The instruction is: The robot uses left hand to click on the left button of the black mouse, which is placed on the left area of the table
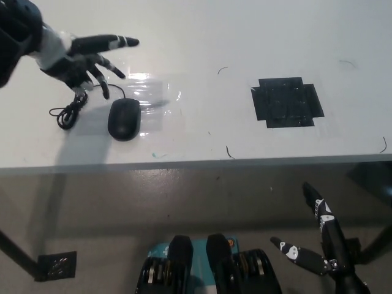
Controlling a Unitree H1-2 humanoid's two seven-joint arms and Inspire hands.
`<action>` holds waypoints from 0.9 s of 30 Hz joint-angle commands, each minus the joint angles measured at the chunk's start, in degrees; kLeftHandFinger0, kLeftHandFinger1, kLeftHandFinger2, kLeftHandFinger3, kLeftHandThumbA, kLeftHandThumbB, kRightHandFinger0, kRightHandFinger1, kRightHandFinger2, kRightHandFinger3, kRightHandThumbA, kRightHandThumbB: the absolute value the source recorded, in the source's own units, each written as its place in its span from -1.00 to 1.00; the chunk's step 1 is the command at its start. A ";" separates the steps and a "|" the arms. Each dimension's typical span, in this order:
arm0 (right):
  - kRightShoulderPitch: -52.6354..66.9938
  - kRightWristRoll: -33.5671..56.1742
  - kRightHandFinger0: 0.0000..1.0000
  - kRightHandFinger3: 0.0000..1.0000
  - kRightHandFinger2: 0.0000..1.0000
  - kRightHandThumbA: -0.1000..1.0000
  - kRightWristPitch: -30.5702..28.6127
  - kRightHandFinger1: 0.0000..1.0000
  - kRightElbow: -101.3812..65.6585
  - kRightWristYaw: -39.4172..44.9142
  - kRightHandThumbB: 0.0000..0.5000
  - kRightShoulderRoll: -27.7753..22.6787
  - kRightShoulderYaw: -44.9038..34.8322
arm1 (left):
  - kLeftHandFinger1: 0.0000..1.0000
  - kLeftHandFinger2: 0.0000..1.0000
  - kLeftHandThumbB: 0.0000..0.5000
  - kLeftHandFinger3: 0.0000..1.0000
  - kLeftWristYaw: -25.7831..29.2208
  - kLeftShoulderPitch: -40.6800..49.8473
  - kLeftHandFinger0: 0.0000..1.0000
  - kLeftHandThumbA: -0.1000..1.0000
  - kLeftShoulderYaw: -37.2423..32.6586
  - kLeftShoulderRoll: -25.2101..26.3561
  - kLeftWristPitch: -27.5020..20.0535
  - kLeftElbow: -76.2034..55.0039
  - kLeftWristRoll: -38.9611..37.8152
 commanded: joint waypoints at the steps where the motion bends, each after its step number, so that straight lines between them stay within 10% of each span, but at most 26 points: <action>1: -1.51 0.77 1.00 1.00 1.00 0.88 -1.39 1.00 -1.62 0.59 -0.48 -0.95 -0.60 | -0.83 -0.19 0.92 1.00 -3.11 -3.74 -1.00 1.00 1.71 -0.19 -2.38 1.83 5.40; 16: -1.65 0.71 1.00 1.00 1.00 0.90 -0.55 1.00 -2.35 0.36 -0.41 -1.00 -0.63 | -1.00 -0.35 1.00 1.00 -2.72 -5.37 -1.00 1.00 3.95 -2.95 -7.23 9.96 13.54; 27: -1.73 1.25 1.00 1.00 1.00 0.89 -0.43 1.00 -2.53 0.72 -0.41 -0.94 -0.51 | -0.80 -0.07 0.97 1.00 -0.52 -5.81 -1.00 1.00 6.81 -3.85 -8.88 11.11 17.57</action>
